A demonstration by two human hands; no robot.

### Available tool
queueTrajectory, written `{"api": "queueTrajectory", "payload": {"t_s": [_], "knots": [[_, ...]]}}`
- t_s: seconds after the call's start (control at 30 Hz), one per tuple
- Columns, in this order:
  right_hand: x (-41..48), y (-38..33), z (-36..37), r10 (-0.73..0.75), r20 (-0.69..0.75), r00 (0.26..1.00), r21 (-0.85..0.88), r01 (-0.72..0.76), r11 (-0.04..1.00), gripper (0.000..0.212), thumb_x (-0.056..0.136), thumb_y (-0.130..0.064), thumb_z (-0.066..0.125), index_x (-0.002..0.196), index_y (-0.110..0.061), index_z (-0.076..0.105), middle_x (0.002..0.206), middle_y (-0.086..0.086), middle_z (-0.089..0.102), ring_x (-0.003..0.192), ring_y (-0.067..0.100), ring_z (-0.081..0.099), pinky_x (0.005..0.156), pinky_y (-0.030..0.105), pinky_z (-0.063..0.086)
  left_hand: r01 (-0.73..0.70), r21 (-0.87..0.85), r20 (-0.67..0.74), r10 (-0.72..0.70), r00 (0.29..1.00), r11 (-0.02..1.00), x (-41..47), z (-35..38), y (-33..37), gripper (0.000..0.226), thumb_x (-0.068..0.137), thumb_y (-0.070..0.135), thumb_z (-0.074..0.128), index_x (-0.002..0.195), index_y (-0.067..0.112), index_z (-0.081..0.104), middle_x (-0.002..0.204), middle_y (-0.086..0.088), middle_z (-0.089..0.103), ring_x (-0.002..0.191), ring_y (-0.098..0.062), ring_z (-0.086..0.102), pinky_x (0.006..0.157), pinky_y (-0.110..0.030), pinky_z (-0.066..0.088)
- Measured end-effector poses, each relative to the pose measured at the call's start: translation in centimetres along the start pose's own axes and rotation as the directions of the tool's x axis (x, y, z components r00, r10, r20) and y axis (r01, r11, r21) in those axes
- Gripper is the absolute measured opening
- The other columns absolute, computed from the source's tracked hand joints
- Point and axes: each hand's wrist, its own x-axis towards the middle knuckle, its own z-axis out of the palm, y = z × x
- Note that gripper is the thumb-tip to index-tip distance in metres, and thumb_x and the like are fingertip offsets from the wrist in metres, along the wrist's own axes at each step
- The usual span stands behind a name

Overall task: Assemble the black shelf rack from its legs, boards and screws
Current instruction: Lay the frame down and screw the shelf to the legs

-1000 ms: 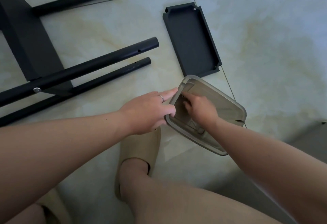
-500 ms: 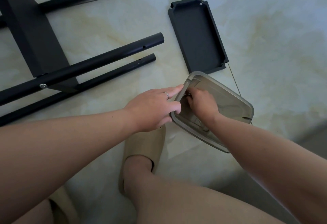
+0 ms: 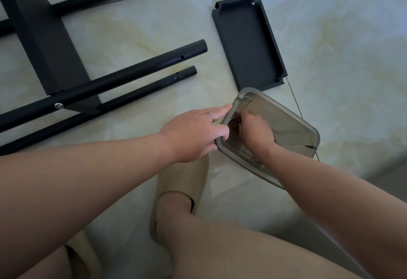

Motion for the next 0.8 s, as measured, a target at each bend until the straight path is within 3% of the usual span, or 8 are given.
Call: {"api": "queueTrajectory", "payload": {"t_s": [0.2, 0.33, 0.4, 0.5, 0.6, 0.7, 0.77, 0.8], "knots": [[-0.1, 0.2, 0.1, -0.039, 0.009, 0.999, -0.088, 0.04, 0.995, 0.018, 0.102, -0.004, 0.042, 0.116, -0.002, 0.054, 0.11, 0.02, 0.062, 0.092, 0.043, 0.063, 0.064, 0.04, 0.038, -0.006, 0.008, 0.002, 0.006, 1.0, 1.0, 0.0, 0.0, 0.2, 0.018, 0.096, 0.032, 0.061, 0.114, 0.03, 0.057, 0.168, -0.006, 0.012, 0.145, -0.024, 0.035, 0.106, -0.035, 0.04], [-0.4, 0.3, -0.5, 0.01, 0.021, 1.0, -0.054, -0.009, 0.999, 0.019, 0.103, -0.014, 0.046, 0.114, -0.002, 0.055, 0.109, 0.02, 0.063, 0.094, 0.042, 0.063, 0.066, 0.041, 0.042, 0.025, -0.003, 0.037, -0.025, 0.999, 1.0, 0.0, -0.1, 0.4, 0.019, 0.096, 0.031, 0.061, 0.114, 0.031, 0.056, 0.168, -0.004, 0.01, 0.135, -0.024, 0.045, 0.092, -0.033, 0.044], [-1.0, 0.6, -1.2, 0.048, -0.001, 0.999, 0.006, -0.048, 0.999, 0.018, 0.1, -0.019, 0.051, 0.108, -0.003, 0.056, 0.1, 0.019, 0.065, 0.087, 0.04, 0.063, 0.066, 0.042, 0.049, 0.036, -0.002, 0.06, -0.036, 0.998, 0.999, 0.1, -0.2, 0.4, 0.022, 0.097, 0.031, 0.061, 0.118, 0.033, 0.055, 0.168, -0.002, 0.008, 0.13, -0.023, 0.048, 0.084, -0.03, 0.042], [-2.6, 0.9, -2.5, 0.096, -0.045, 0.994, 0.236, -0.083, 0.968, 0.012, 0.095, -0.018, 0.058, 0.101, -0.007, 0.06, 0.089, 0.012, 0.067, 0.079, 0.033, 0.063, 0.07, 0.044, 0.055, 0.04, -0.035, 0.067, -0.037, 0.997, 0.999, 0.2, -0.6, 0.3, 0.04, 0.097, 0.032, 0.06, 0.134, 0.036, 0.046, 0.168, 0.003, 0.01, 0.133, -0.022, 0.047, 0.086, -0.032, 0.045], [-4.1, 0.7, -4.4, 0.055, -0.102, 0.993, 0.37, -0.013, 0.929, 0.005, 0.09, -0.014, 0.065, 0.092, -0.015, 0.061, 0.08, -0.002, 0.064, 0.074, 0.017, 0.061, 0.067, 0.03, 0.049, 0.137, -0.223, 0.007, -0.139, 0.99, 0.965, 0.3, -2.2, 0.4, 0.043, 0.097, 0.036, 0.056, 0.139, 0.035, 0.043, 0.16, 0.007, 0.03, 0.133, -0.018, 0.048, 0.092, -0.033, 0.045], [-5.2, -0.8, -7.4, 0.012, -0.186, 0.983, 0.458, 0.075, 0.886, 0.01, 0.086, -0.01, 0.067, 0.087, -0.019, 0.062, 0.073, -0.011, 0.062, 0.067, 0.003, 0.058, 0.061, 0.013, 0.042, 0.298, -0.478, -0.007, -0.343, 0.939, 0.826, 0.6, -4.6, 0.3, 0.032, 0.099, 0.038, 0.051, 0.128, 0.027, 0.055, 0.135, 0.004, 0.058, 0.122, -0.018, 0.055, 0.1, -0.042, 0.047], [-5.5, -2.8, -9.8, 0.024, -0.237, 0.971, 0.54, 0.111, 0.834, 0.013, 0.087, -0.008, 0.067, 0.088, -0.021, 0.064, 0.073, -0.011, 0.064, 0.064, 0.0, 0.057, 0.061, 0.009, 0.043, 0.43, -0.677, 0.048, -0.547, 0.836, 0.598, 0.8, -6.9, -0.1, 0.025, 0.1, 0.039, 0.049, 0.108, 0.019, 0.062, 0.11, 0.002, 0.067, 0.102, -0.019, 0.062, 0.089, -0.039, 0.05], [-5.6, -4.1, -11.1, 0.017, -0.26, 0.965, 0.58, 0.142, 0.802, 0.014, 0.088, -0.008, 0.068, 0.089, -0.022, 0.066, 0.074, -0.01, 0.066, 0.065, 0.002, 0.058, 0.063, 0.009, 0.045, 0.472, -0.778, 0.133, -0.625, 0.769, 0.416, 0.8, -8.2, -0.4, 0.028, 0.101, 0.04, 0.048, 0.101, 0.016, 0.061, 0.103, 0.001, 0.066, 0.094, -0.02, 0.062, 0.083, -0.036, 0.049]]}}
